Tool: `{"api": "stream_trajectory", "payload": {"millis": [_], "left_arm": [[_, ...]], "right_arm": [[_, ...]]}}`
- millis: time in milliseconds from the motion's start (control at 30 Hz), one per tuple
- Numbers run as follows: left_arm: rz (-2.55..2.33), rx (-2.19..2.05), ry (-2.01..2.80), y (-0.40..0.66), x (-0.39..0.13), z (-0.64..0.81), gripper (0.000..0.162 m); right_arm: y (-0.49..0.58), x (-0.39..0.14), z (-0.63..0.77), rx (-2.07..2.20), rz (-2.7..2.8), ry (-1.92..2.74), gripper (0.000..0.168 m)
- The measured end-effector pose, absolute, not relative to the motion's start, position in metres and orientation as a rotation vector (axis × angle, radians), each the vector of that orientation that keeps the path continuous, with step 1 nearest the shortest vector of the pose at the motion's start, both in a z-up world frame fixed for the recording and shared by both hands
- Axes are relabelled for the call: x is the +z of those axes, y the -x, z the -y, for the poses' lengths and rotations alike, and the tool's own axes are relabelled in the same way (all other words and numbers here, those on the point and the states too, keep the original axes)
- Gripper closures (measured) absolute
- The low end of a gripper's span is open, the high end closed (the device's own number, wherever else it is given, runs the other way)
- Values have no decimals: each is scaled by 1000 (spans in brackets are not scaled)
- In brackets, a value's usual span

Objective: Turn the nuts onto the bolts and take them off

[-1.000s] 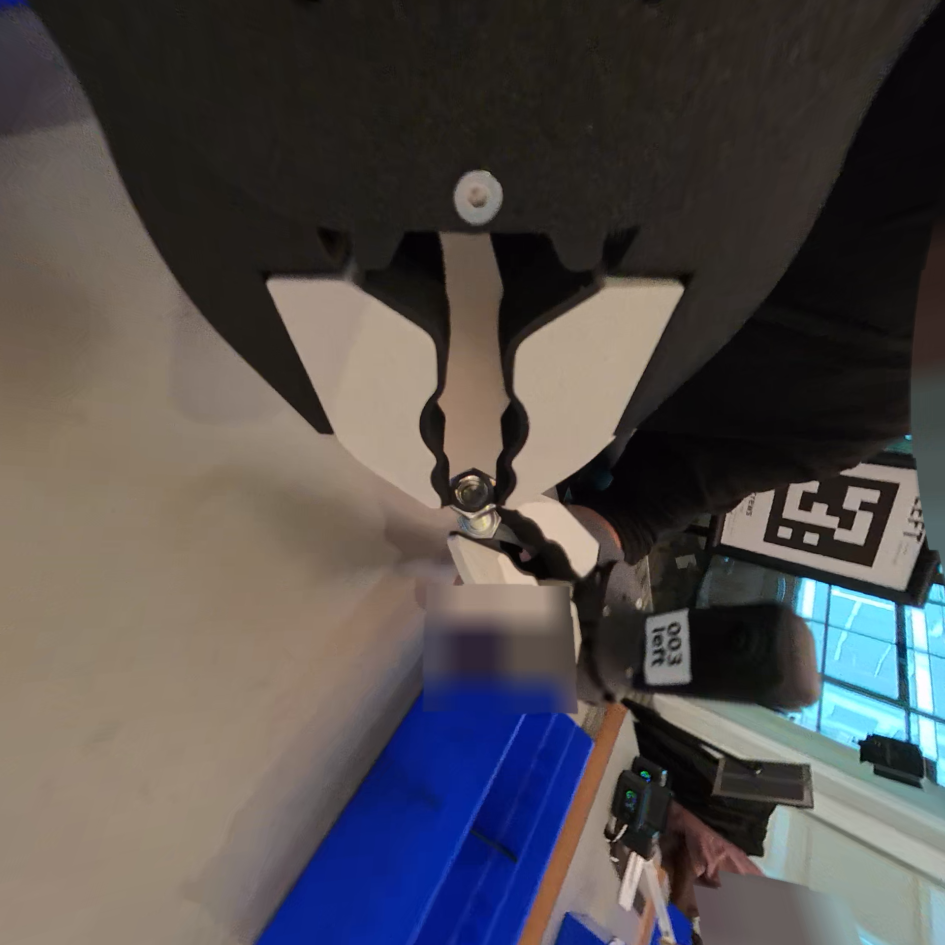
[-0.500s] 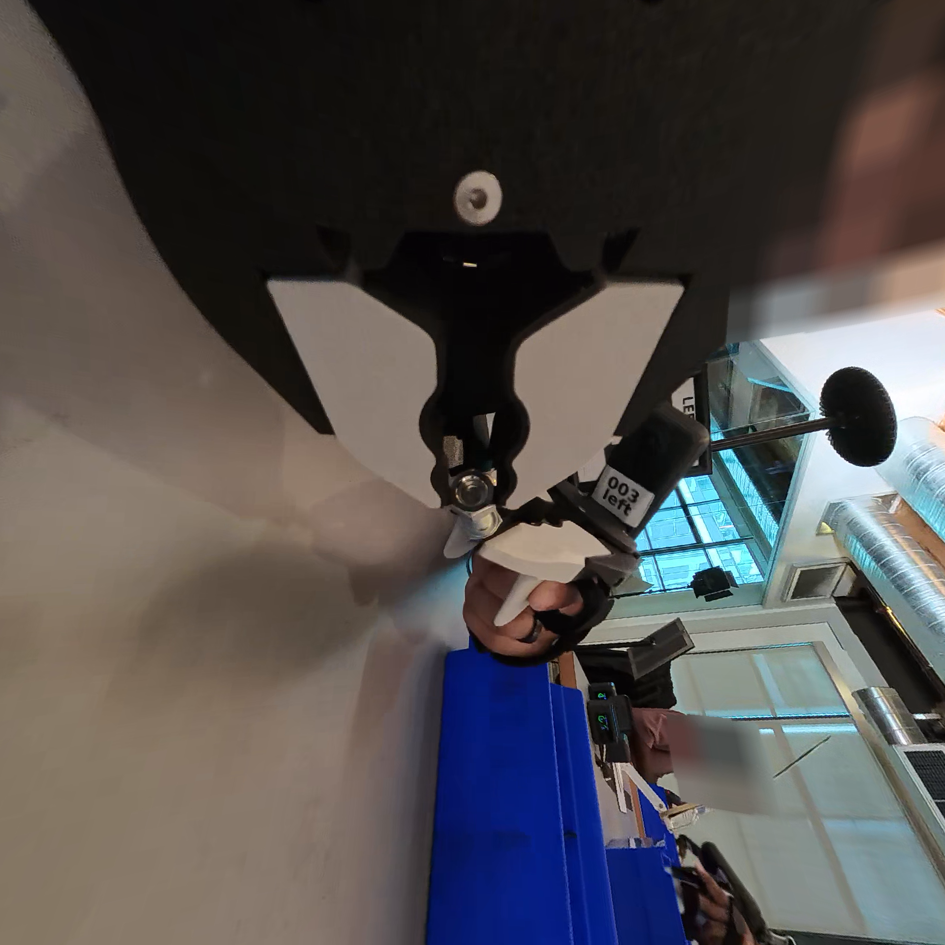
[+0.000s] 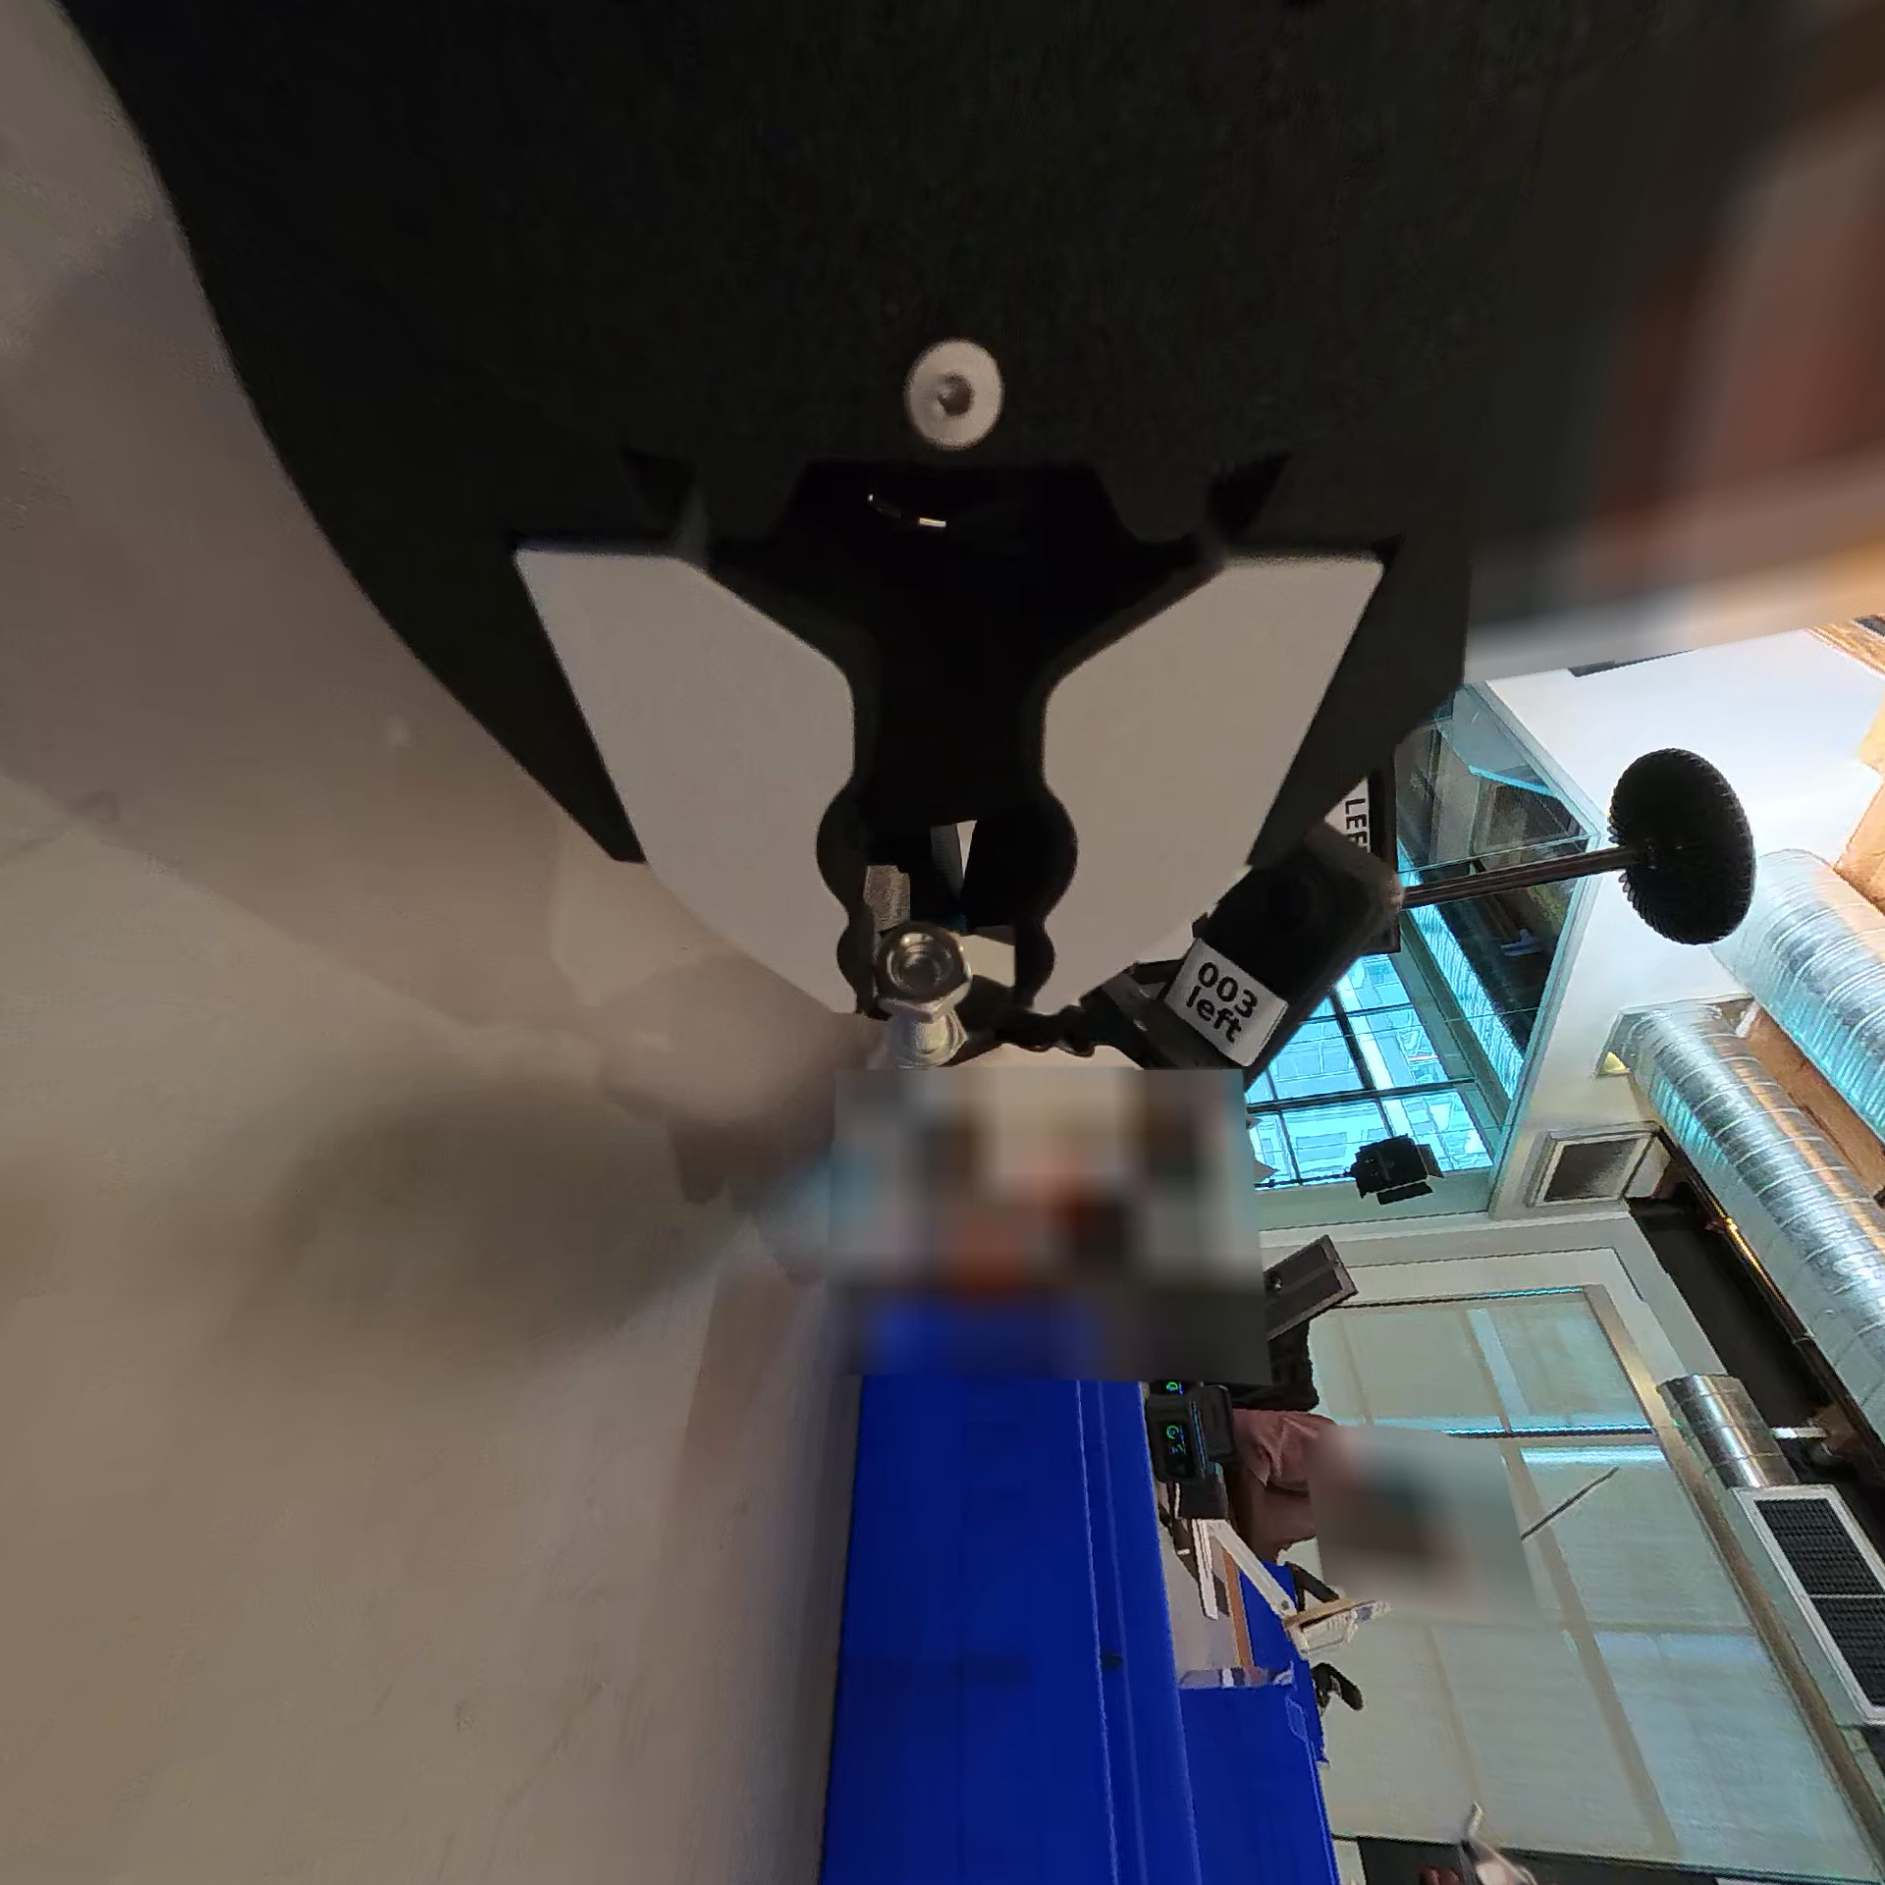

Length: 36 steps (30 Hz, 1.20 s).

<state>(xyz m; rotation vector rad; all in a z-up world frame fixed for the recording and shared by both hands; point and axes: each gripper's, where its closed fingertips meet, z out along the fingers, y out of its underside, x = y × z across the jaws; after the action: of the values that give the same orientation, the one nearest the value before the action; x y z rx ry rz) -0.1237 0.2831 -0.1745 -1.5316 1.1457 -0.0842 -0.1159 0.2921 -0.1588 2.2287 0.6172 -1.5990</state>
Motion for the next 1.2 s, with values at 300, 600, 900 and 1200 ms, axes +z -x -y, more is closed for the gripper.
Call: {"api": "stream_trajectory", "payload": {"millis": [300,600,900,1200], "left_arm": [[-1114,-139,1557,127,-174,-285,144],[-1101,-157,1569,129,-176,-287,144],[-936,-444,1613,135,-163,-289,144],[-541,-1213,1460,159,-114,-283,144]], "right_arm": [[117,-156,-291,-1620,-651,-2210,139],[115,-156,-286,-1627,-668,-2188,138],[114,-117,-282,-1829,-970,-2189,138],[141,-72,-291,-2546,-1889,-2315,115]]}}
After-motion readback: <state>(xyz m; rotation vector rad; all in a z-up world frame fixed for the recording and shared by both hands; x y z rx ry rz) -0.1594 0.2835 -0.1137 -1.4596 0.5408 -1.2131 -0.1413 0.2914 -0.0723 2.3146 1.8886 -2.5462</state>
